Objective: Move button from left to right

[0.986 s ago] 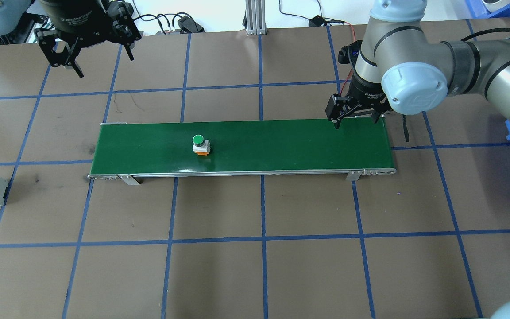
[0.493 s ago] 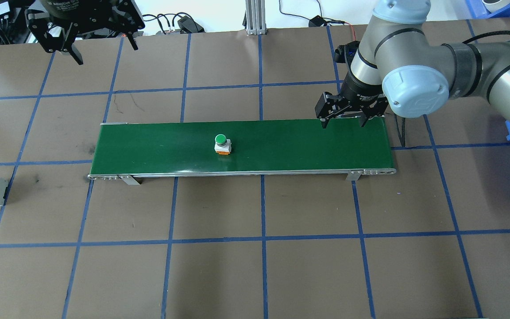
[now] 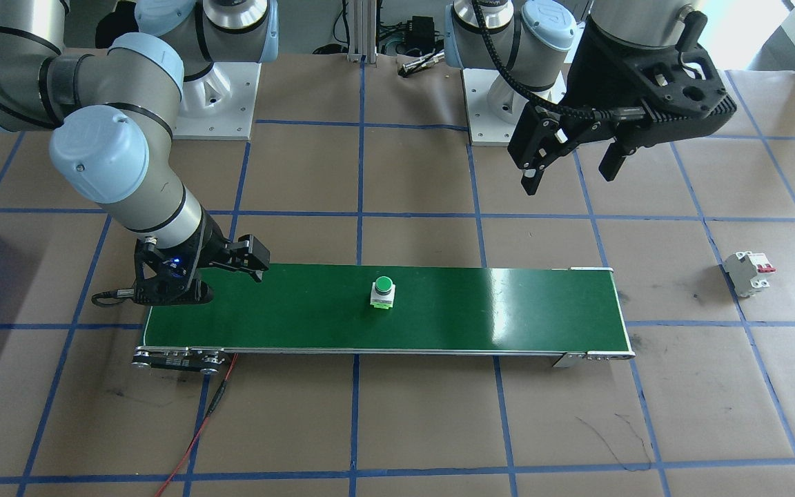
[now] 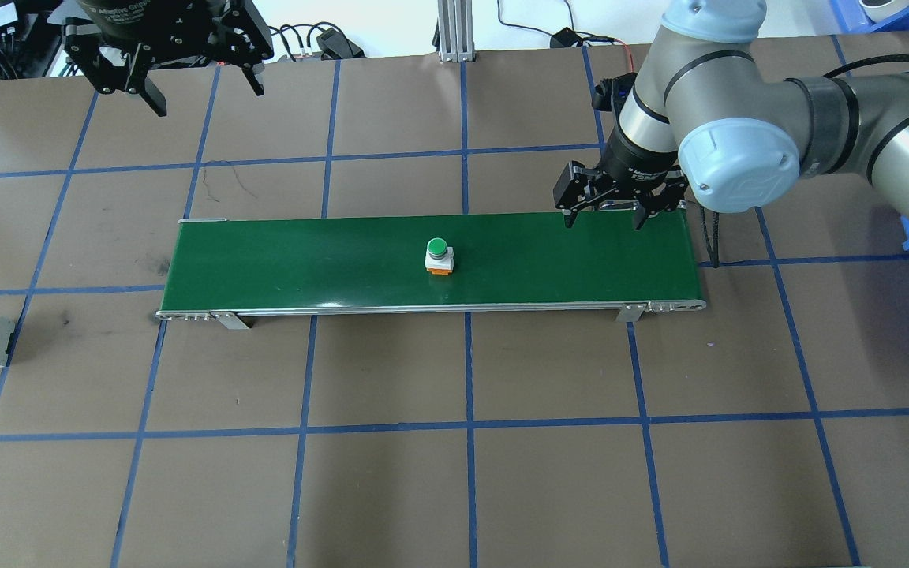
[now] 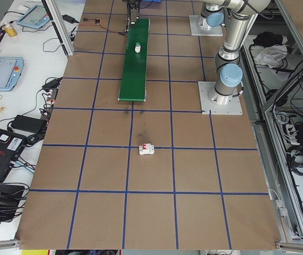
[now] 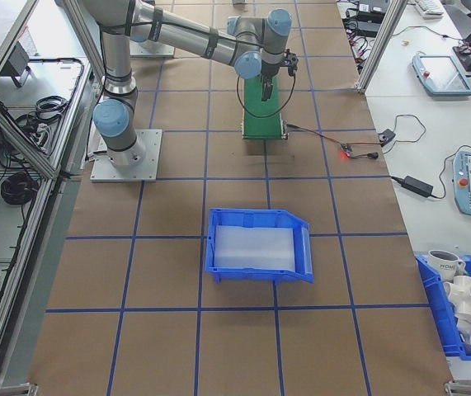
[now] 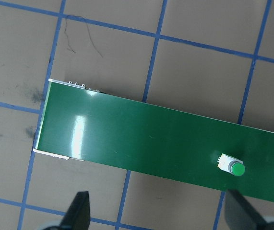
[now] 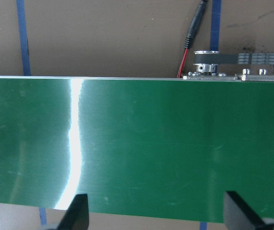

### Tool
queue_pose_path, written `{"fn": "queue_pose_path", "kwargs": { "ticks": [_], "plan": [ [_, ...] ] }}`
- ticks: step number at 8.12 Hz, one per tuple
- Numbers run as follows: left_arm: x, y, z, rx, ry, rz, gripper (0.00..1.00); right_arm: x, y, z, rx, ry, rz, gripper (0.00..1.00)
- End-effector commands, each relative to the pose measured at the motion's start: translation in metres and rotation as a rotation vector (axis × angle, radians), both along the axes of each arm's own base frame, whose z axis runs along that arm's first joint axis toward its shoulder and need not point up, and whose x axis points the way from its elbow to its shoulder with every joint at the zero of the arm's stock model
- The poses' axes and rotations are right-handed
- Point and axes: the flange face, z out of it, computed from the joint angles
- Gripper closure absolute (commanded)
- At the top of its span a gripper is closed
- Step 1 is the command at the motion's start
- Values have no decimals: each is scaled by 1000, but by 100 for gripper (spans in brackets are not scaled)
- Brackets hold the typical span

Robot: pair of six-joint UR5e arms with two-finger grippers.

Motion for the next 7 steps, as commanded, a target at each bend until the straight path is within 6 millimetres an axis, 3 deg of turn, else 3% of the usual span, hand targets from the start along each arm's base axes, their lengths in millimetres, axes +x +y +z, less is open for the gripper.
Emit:
{"fn": "queue_pose_path", "kwargs": {
  "ticks": [1, 4, 7],
  "plan": [
    [1, 1, 0, 8, -13, -92, 0, 31, 7, 4, -13, -7, -80, 0],
    [1, 13, 11, -9, -15, -96, 0, 74, 11, 2, -53, -43, -133, 0],
    [1, 19, 14, -9, -24, -166, 0, 77, -2, -33, -33, -20, -119, 0]
  ]
}}
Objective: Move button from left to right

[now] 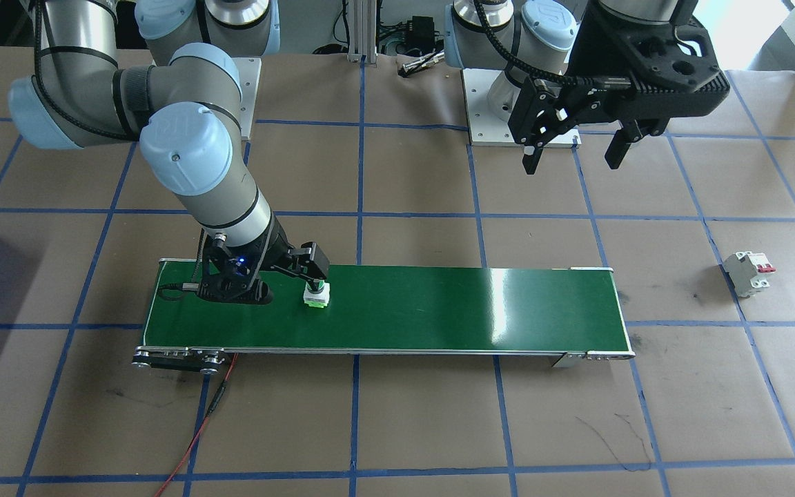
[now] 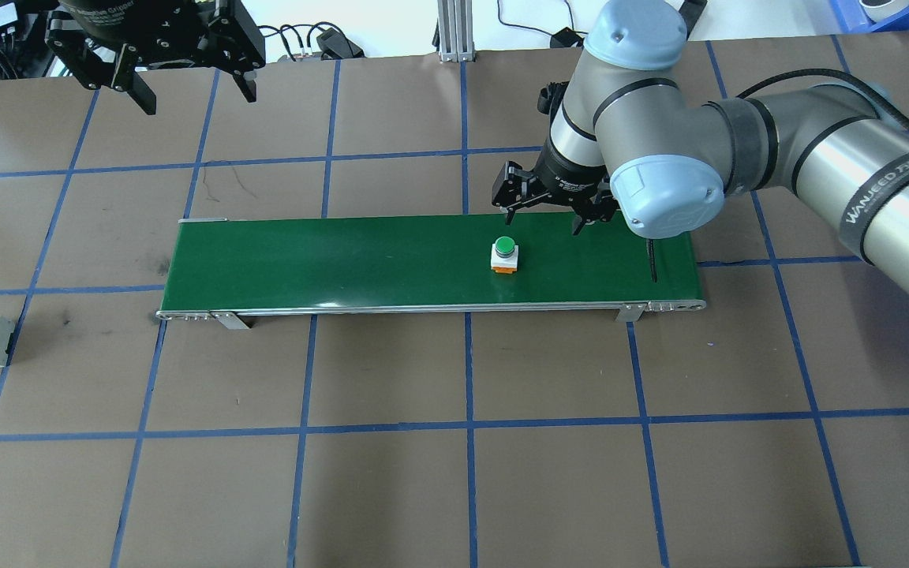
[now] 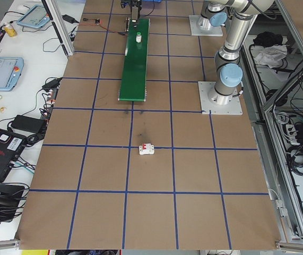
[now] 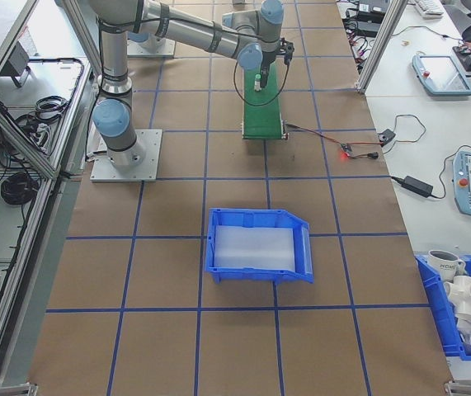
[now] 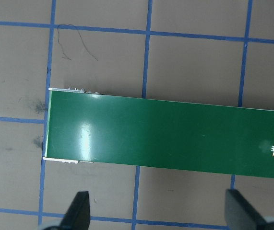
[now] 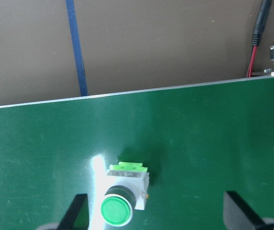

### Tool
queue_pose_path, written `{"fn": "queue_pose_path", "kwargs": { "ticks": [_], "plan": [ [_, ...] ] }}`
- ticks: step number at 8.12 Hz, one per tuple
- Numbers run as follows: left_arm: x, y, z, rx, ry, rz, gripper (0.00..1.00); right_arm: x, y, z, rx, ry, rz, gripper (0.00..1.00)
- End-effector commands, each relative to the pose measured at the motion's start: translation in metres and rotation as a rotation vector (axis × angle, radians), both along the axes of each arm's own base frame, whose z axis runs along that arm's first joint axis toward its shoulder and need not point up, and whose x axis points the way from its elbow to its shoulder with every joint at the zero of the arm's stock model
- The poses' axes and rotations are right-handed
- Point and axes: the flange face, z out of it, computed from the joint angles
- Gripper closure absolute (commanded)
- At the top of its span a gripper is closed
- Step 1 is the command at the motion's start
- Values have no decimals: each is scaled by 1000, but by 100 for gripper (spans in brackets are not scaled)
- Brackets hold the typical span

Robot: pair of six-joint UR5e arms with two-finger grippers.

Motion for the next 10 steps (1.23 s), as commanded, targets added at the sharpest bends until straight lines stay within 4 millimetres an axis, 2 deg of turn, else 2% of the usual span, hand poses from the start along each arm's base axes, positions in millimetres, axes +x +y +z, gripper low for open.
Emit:
{"fn": "queue_pose_path", "kwargs": {
  "ticks": [1, 2, 3, 5, 6, 8, 10],
  "plan": [
    [0, 4, 4, -7, 1, -40, 0, -1, -10, -37, 30, 56, 55, 0],
    [0, 4, 6, -10, 0, -40, 0, -9, -8, -44, 30, 127, 137, 4],
    [0, 6, 7, -12, -2, -40, 0, -15, 5, -66, 80, 160, 191, 20],
    [0, 4, 4, -6, 1, -40, 0, -22, 5, -64, 89, 159, 200, 82],
    [-1, 2, -3, 8, 5, -41, 0, -41, 1, -63, 105, 156, 207, 100],
    [0, 10, 5, -9, 1, -40, 0, -110, -19, -17, 60, 159, 208, 100],
    [0, 9, 4, -6, 3, -40, 0, -202, -34, 41, 54, 149, 312, 100]
  ]
}}
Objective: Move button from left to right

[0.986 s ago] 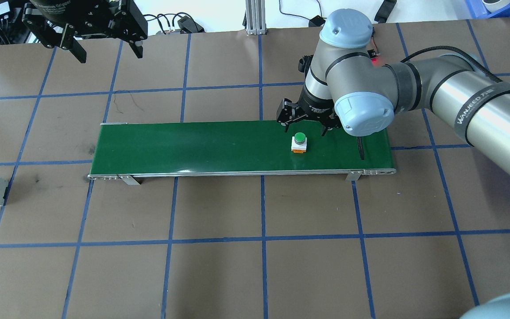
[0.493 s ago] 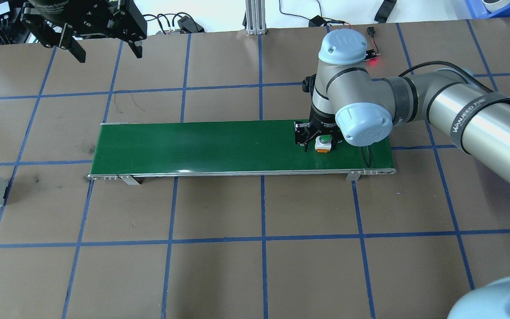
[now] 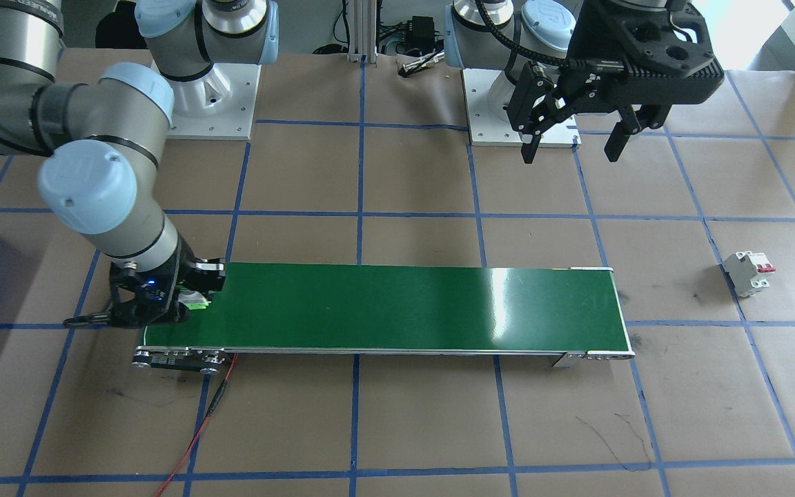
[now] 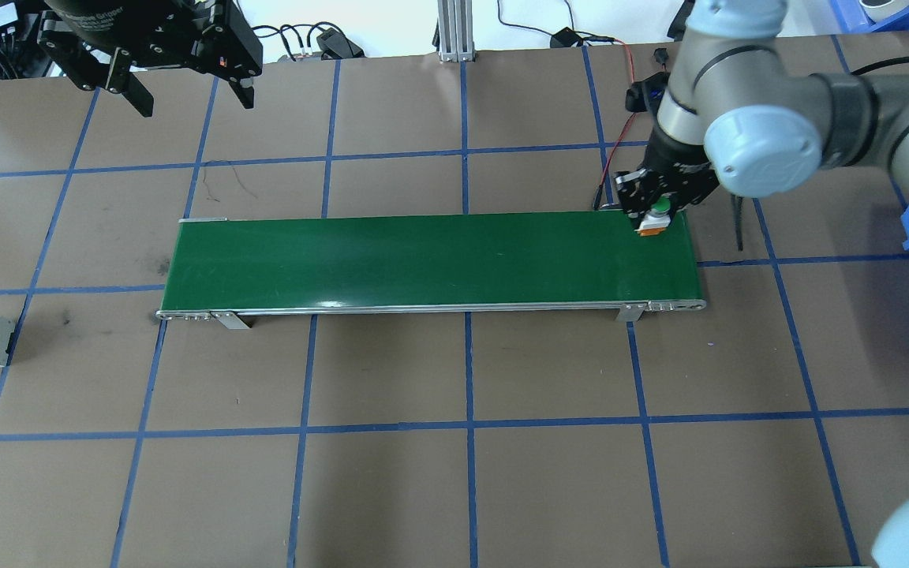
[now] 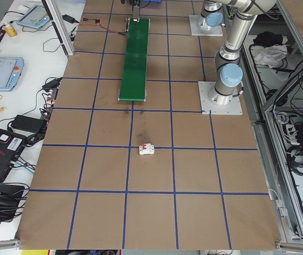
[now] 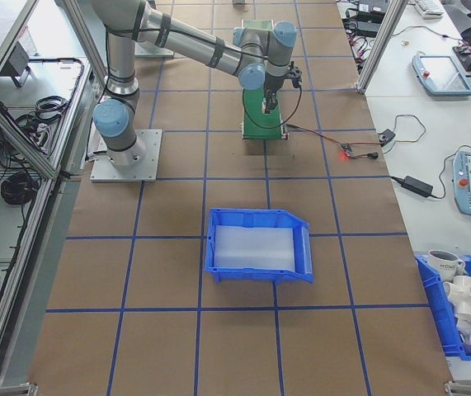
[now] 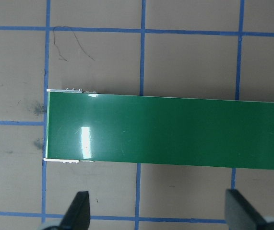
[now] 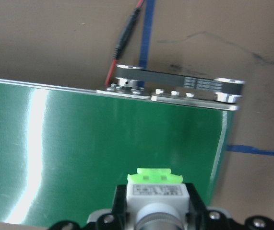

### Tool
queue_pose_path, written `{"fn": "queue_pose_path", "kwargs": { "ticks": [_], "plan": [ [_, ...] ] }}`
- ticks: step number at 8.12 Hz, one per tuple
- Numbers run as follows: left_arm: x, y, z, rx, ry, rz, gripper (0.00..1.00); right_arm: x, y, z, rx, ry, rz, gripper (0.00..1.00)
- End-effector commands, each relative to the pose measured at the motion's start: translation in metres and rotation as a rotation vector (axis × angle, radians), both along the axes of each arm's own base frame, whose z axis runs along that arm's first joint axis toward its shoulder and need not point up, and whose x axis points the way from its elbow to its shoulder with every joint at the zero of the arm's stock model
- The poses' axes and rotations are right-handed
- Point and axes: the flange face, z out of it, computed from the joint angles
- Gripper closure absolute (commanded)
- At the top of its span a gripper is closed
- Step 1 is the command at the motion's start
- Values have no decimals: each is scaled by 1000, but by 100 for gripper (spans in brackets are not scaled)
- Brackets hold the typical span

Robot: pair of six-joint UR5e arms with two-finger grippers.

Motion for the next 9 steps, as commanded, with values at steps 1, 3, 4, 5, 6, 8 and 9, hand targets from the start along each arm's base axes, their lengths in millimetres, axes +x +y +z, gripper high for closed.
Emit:
{"fn": "queue_pose_path", "kwargs": {
  "ticks": [1, 3, 4, 5, 6, 8, 9],
  "plan": [
    [0, 5, 6, -11, 0, -1, 0, -127, -3, 76, -19, 2, 188, 100],
    [2, 20, 12, 26, -2, 2, 0, -230, 17, 97, -13, 55, 428, 100],
    [2, 16, 1, 62, -3, 1, 0, -285, 32, 100, -14, 52, 440, 100],
    [1, 14, -2, 68, -2, 0, 0, -333, 46, 101, -16, 53, 555, 100],
    [1, 18, 1, 67, -3, 1, 0, -383, 55, 98, -44, 101, 672, 100],
    [0, 16, -2, 73, 2, 0, 0, -461, 57, 58, -59, 150, 899, 100],
    [1, 18, 1, 67, 0, 0, 0, -480, 46, 30, -80, 166, 1037, 100]
  ]
}}
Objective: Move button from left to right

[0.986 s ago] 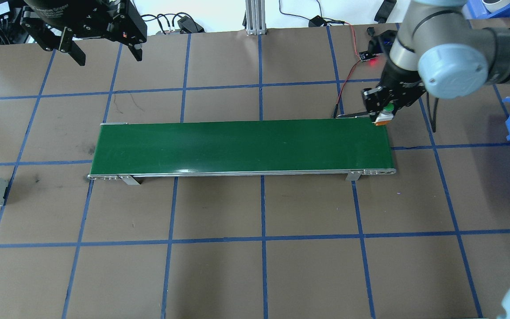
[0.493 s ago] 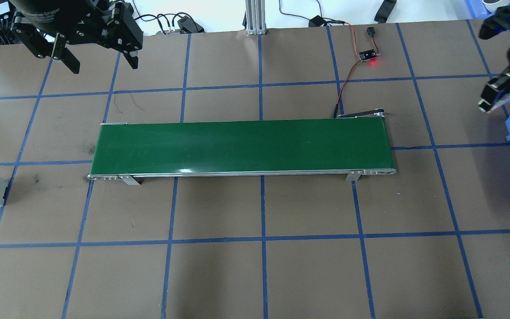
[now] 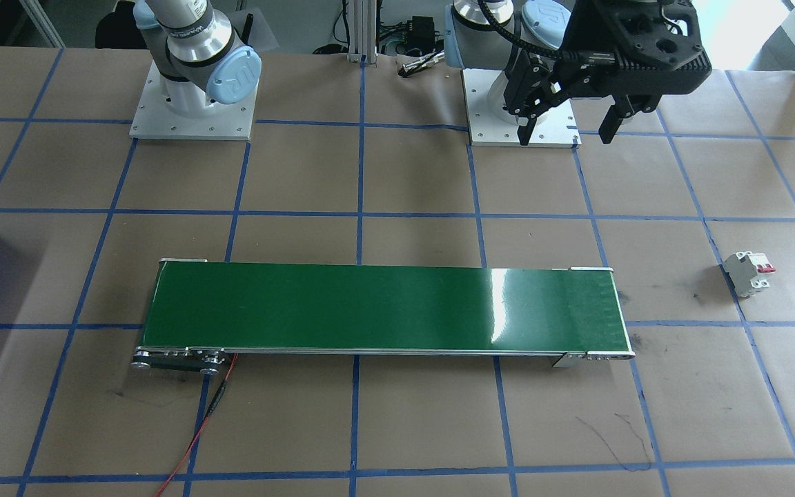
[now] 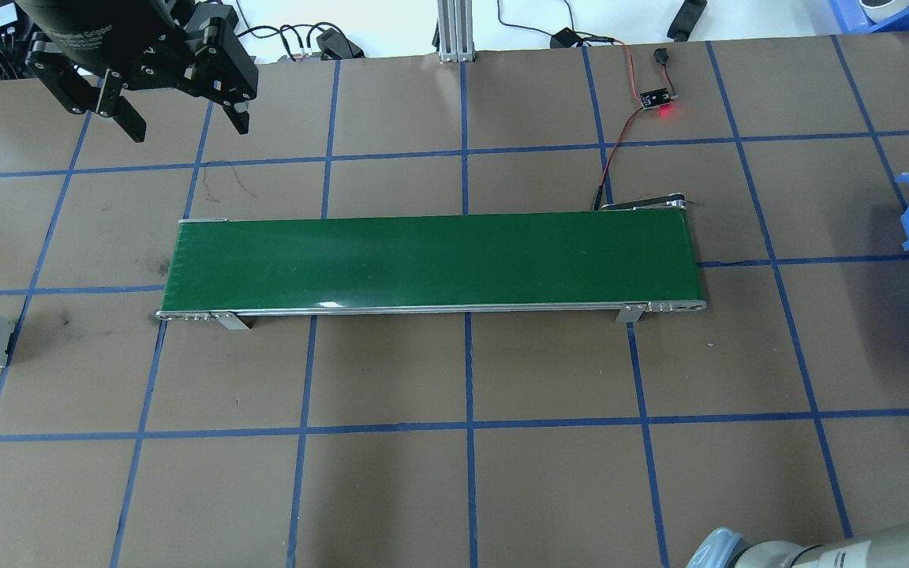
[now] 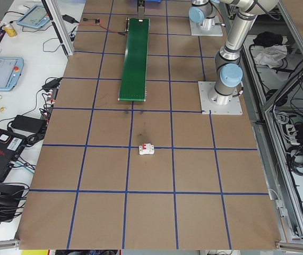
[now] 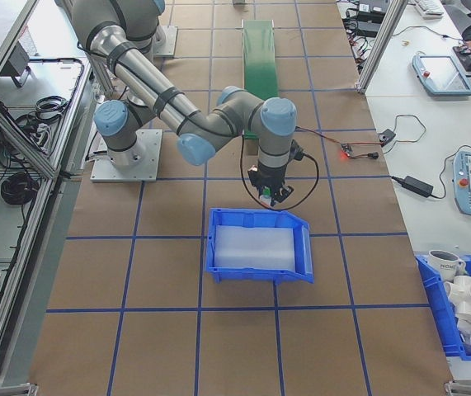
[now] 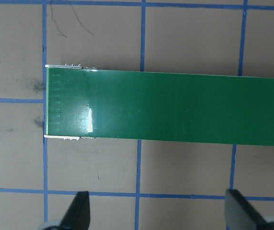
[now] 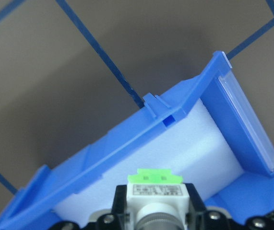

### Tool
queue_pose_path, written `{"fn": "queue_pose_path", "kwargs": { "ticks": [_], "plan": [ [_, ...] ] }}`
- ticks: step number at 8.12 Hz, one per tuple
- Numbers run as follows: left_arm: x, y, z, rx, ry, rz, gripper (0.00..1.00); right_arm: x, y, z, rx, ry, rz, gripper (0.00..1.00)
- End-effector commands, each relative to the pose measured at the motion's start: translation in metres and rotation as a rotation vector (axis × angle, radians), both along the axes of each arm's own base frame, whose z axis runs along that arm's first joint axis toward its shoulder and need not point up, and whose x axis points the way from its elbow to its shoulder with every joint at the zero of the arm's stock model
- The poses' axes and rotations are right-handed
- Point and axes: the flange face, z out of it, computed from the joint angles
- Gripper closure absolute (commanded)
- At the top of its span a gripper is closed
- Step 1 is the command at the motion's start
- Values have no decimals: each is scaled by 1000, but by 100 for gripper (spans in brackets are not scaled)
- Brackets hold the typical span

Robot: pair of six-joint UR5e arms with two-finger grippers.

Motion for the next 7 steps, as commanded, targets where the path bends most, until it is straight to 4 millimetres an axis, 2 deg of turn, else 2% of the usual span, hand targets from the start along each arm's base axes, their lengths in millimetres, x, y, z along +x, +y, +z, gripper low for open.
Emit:
{"fn": "queue_pose_path", "kwargs": {
  "ticks": [1, 3, 4, 5, 6, 7],
  "plan": [
    [0, 2, 4, -8, 3, 0, 0, -66, -10, -80, -13, -1, 325, 100],
    [0, 4, 5, -11, -2, -1, 0, -77, -18, -135, 48, -26, 486, 100],
    [1, 7, 9, -17, -2, 0, 0, -81, -19, -151, 72, -19, 503, 100],
    [1, 4, 5, -11, 1, 1, 0, -82, -18, -155, 81, -22, 517, 97],
    [0, 1, 3, -11, 1, 0, 0, -80, -17, -157, 84, -25, 527, 77],
    [1, 7, 7, -14, -5, 0, 0, -79, -17, -151, 74, -22, 530, 53]
  ]
}}
